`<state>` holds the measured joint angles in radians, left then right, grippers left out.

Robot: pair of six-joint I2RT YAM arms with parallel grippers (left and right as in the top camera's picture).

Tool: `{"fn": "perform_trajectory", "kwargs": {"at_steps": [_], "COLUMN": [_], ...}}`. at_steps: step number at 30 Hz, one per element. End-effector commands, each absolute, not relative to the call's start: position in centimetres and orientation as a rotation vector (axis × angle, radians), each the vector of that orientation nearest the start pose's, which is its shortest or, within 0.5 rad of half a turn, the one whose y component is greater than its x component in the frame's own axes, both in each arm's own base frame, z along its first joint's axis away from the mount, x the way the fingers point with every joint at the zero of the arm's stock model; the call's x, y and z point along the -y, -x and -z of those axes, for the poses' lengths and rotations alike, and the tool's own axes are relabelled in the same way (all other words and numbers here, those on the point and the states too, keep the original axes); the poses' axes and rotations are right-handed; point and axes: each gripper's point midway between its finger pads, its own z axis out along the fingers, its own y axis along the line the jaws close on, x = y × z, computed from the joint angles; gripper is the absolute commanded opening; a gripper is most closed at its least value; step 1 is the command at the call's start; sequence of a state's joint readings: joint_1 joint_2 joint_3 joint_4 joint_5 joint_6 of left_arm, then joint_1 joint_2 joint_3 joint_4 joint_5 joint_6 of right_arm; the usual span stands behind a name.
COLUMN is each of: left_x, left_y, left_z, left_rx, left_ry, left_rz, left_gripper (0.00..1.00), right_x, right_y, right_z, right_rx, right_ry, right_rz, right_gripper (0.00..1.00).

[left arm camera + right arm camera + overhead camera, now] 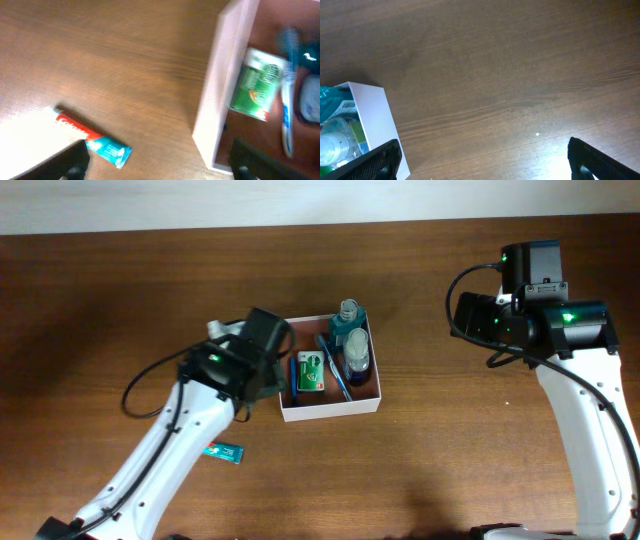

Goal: Pack container
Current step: 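Raise the left gripper out of the box toward the toothpaste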

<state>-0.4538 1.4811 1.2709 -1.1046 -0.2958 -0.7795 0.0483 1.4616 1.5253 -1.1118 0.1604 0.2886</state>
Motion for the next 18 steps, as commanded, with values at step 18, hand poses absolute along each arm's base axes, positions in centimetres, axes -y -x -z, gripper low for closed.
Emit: {"fn": "perform_trajectory", "kwargs": {"at_steps": [18], "left_x": [2.2], "left_y": [-24.9], "left_z": [-10.4], "left_rx": [-2.679], "left_ry": [1.172], "left_rz": [-0.339], "left_gripper": [0.71], "right_x": [1.3], "right_y": [-35.5], "right_z": [-23.9], "right_rx": [-2.576], "right_ry": [-0.379], "right_rz": [0.103], "right_gripper": [0.98]}}
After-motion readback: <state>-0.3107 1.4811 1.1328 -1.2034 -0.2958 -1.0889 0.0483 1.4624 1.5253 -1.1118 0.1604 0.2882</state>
